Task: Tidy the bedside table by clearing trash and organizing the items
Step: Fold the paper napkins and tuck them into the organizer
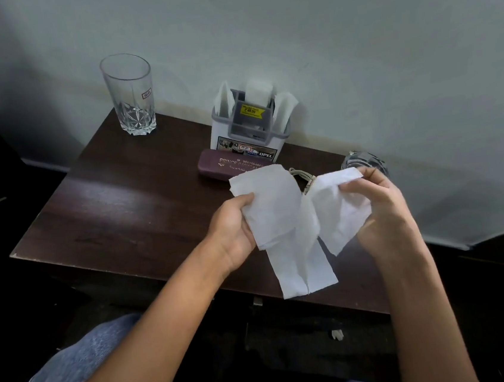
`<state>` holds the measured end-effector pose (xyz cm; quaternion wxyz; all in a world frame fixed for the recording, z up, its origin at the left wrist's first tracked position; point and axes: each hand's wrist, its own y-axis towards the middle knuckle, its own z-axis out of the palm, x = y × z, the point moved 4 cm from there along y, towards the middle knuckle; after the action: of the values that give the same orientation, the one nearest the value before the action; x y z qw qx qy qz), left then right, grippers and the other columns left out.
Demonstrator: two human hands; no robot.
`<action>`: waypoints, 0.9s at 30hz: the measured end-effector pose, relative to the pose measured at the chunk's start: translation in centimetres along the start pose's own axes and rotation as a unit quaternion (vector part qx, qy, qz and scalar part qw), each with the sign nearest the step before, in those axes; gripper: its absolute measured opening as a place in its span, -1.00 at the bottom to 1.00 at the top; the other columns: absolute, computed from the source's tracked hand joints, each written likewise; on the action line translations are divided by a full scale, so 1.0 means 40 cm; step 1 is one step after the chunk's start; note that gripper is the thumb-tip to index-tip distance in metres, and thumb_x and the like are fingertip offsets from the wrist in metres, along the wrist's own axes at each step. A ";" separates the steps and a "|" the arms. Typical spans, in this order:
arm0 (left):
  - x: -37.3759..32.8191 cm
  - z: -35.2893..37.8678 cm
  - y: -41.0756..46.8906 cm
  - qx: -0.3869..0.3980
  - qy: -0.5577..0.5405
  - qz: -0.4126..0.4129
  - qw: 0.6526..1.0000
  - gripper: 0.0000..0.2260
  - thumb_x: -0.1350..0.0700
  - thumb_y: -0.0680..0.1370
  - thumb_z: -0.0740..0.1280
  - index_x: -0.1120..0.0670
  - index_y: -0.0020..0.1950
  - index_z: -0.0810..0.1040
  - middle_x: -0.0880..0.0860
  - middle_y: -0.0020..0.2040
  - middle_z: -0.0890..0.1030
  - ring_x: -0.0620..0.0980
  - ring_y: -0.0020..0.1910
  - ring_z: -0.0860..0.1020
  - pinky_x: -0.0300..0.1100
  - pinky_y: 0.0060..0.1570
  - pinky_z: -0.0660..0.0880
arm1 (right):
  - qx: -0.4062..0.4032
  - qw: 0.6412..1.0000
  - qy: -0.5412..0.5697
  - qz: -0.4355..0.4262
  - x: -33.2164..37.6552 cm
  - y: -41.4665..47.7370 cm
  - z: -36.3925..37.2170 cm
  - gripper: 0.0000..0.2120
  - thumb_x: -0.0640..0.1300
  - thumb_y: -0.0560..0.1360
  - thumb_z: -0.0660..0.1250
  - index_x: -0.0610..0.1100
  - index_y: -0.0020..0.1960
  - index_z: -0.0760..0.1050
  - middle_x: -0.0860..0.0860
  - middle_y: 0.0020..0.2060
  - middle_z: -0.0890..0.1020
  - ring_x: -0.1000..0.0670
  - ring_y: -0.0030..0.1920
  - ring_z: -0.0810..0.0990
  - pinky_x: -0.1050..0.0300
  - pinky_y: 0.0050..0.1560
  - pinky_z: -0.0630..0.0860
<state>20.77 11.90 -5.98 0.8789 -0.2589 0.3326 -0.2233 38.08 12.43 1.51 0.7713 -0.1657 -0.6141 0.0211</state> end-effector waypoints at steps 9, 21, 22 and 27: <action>0.046 0.016 0.000 0.017 0.043 -0.018 0.999 -0.78 0.14 0.60 0.14 0.15 0.02 0.58 0.08 -0.14 0.66 0.00 -0.21 0.62 -0.14 -0.12 0.53 | -0.142 0.989 -0.033 0.029 -0.069 0.015 -0.001 -0.70 -0.45 0.37 0.30 -0.11 -0.34 0.34 -0.04 -0.30 0.46 -0.03 -0.23 0.46 0.09 -0.24 0.43; -0.027 -0.024 0.005 -0.105 0.196 0.097 0.970 -0.82 0.13 0.59 0.18 0.06 -0.14 0.54 0.13 -0.06 0.62 0.12 -0.10 0.58 -0.02 -0.02 0.49 | -0.129 0.988 -0.080 -0.010 -0.015 0.003 -0.025 -0.79 -0.41 0.42 0.28 -0.11 -0.21 0.52 -0.05 -0.31 0.56 -0.01 -0.30 0.53 0.10 -0.22 0.50; -0.022 -0.017 0.004 -0.083 0.218 0.098 0.968 -0.82 0.14 0.59 0.17 0.07 -0.13 0.55 0.12 -0.09 0.62 0.10 -0.13 0.58 -0.04 -0.04 0.48 | -0.111 0.990 -0.090 -0.012 -0.012 0.000 -0.019 -0.78 -0.41 0.41 0.27 -0.11 -0.21 0.53 -0.04 -0.34 0.57 0.01 -0.34 0.54 0.14 -0.26 0.51; -0.008 0.010 -0.007 0.017 0.299 0.086 0.950 -0.80 0.14 0.60 0.17 0.08 -0.08 0.58 0.10 -0.08 0.63 0.05 -0.14 0.59 -0.07 -0.05 0.50 | -0.030 0.997 -0.057 -0.051 0.010 -0.011 0.011 -0.80 -0.43 0.45 0.24 -0.17 -0.15 0.53 0.04 -0.48 0.60 0.08 -0.47 0.54 0.28 -0.42 0.48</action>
<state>20.79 11.98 -5.40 0.7595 -0.1357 0.5972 -0.2195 37.69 12.21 2.11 0.7300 -0.1563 -0.6648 -0.0275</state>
